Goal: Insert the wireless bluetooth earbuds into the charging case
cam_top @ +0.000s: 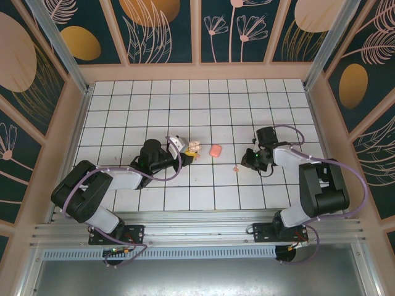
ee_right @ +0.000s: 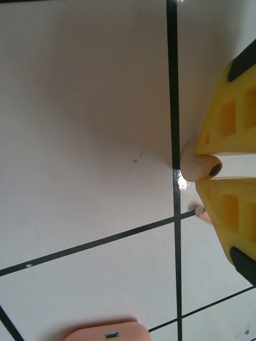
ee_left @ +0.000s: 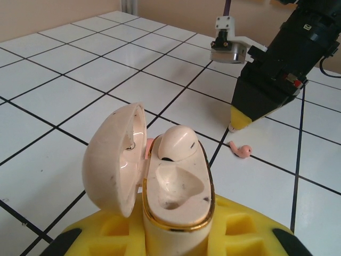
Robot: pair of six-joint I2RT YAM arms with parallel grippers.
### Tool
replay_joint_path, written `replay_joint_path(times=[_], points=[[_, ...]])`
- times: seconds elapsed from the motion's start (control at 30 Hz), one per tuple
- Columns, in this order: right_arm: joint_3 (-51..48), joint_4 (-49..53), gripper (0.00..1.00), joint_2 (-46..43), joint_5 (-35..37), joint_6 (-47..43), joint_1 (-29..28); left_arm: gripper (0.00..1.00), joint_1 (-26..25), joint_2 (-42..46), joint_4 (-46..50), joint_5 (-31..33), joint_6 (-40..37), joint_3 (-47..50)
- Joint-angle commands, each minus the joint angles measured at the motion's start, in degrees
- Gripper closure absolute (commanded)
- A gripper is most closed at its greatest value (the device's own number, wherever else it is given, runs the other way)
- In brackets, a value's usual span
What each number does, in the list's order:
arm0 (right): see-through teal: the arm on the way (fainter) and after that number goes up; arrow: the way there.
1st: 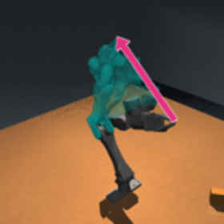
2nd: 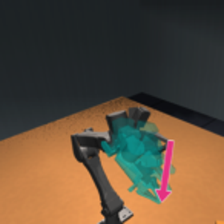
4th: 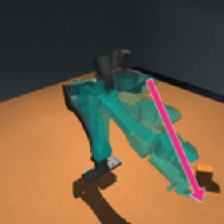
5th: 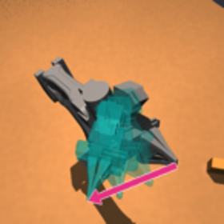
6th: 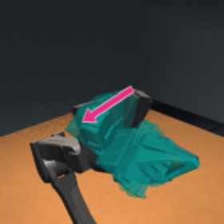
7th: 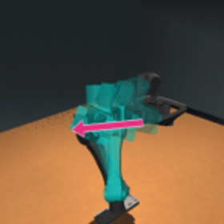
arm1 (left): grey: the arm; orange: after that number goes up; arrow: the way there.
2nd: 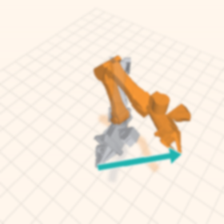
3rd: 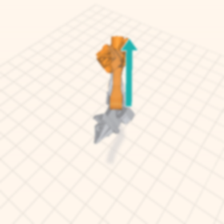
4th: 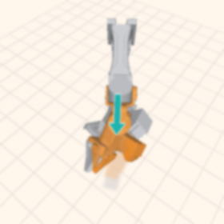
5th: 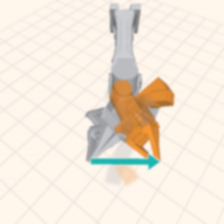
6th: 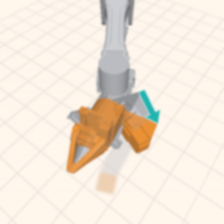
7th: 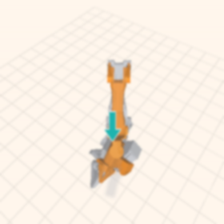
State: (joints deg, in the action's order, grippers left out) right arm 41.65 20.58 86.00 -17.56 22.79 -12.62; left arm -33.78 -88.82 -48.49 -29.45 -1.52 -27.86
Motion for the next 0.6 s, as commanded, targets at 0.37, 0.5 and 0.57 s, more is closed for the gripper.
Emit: replay_joint_path(times=[0.37, 0.5, 0.57], points=[[13.20, 18.83, 0.73, -3.94, 6.11, -6.85, -0.28, 0.83, -0.31, -0.22, 0.50, 0.23, -0.94, -1.49], [18.28, 24.25, 0.72, -3.21, 8.93, -14.02, -1.52, 0.83, -0.32, -0.15, 0.33, 0.10, -0.76, -1.66], [19.97, 26.47, 0.71, -1.11, 11.23, -16.64, -2.41, 0.83, -0.34, -0.09, 0.49, 0.04, -0.76, -1.76]])
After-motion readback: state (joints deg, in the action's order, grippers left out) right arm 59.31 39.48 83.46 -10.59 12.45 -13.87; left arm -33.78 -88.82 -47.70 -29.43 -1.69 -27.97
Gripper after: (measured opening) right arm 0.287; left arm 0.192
